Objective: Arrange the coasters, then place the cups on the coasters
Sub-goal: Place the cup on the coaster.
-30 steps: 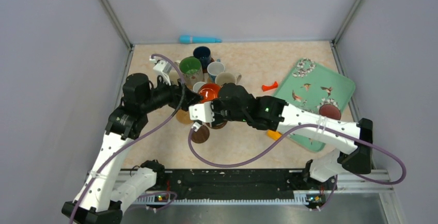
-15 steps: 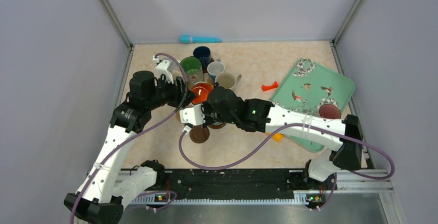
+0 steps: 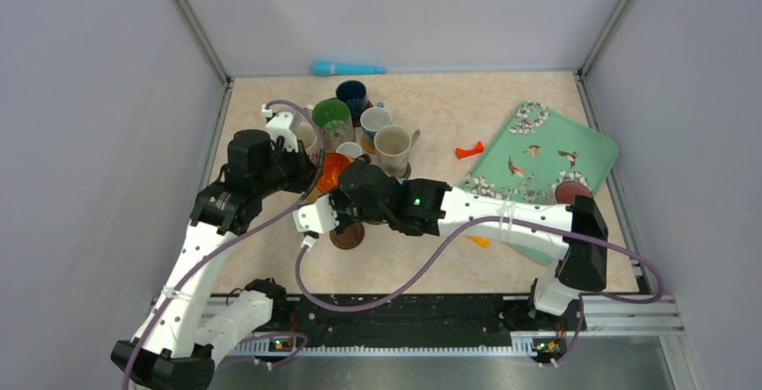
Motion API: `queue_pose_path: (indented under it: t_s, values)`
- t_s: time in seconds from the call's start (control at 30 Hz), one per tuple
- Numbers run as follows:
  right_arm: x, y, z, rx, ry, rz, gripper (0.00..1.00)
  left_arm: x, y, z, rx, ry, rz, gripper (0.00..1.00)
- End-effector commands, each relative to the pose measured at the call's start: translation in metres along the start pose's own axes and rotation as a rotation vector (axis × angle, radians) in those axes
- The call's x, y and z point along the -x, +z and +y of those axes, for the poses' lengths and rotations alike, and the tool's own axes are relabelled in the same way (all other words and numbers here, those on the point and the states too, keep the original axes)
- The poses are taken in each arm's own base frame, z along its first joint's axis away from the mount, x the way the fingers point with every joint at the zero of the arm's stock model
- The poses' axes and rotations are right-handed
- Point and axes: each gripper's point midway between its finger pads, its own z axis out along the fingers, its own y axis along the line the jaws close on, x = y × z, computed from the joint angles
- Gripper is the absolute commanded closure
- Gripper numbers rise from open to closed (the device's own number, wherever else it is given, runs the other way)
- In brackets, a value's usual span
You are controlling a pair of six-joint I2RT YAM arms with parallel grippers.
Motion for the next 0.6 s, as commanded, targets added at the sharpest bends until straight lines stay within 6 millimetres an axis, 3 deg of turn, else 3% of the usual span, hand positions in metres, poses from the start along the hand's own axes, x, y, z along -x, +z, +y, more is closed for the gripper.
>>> queue_pose_path:
  t_s: [0.0,0.23,0.4,0.57]
  values:
    - [0.034,-0.001,-0.047,-0.149,-0.050,-0.091,1.00,-0.004,-0.011,-0.004,-0.005,-0.012,0.003,1.00]
    - [0.038,0.025,-0.032,-0.124,-0.084,-0.084,0.98,-0.003,-0.024,0.018,0.142,-0.039,-0.022,1.00]
    - [0.039,0.023,-0.029,-0.132,-0.066,-0.103,0.80,-0.009,-0.027,0.030,0.209,-0.047,-0.013,1.00]
    - [0.038,0.009,-0.018,-0.108,-0.023,-0.120,0.64,-0.011,-0.026,0.038,0.251,-0.055,-0.008,1.00]
